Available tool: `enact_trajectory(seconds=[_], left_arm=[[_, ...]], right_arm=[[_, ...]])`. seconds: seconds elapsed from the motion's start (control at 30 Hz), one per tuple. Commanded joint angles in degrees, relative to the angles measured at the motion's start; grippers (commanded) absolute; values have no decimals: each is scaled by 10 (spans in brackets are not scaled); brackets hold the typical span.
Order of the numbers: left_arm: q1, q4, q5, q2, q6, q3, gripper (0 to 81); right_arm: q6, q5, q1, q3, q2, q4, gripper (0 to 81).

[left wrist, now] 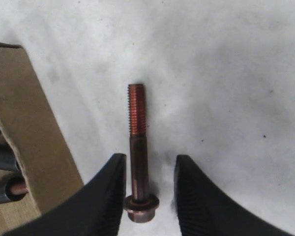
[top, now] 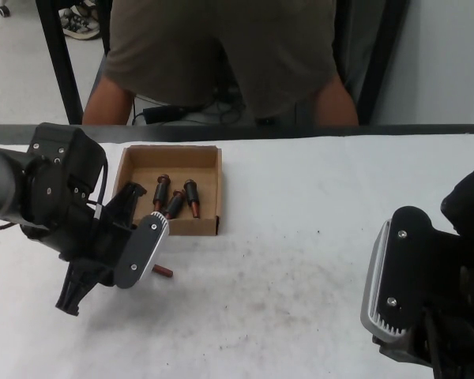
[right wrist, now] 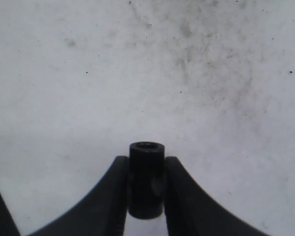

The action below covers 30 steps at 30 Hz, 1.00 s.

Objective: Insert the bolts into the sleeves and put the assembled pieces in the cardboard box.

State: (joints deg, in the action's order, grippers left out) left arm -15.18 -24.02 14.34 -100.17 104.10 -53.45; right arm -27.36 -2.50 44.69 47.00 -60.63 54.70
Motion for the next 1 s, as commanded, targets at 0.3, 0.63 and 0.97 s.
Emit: enact_trajectory(seconds=[0.3,0.63,0.97], left_arm=[[-3,23,-36,-76,5,-23,321],[-3,-33,-70,-83,5,-25,7],[-29,-76,-129,-34,5,-25,8]], right_arm=[[1,7,-2,2,7,-5,2],[0,7,-2,2,7,-5,2],[0,7,-2,2,7,-5,2]])
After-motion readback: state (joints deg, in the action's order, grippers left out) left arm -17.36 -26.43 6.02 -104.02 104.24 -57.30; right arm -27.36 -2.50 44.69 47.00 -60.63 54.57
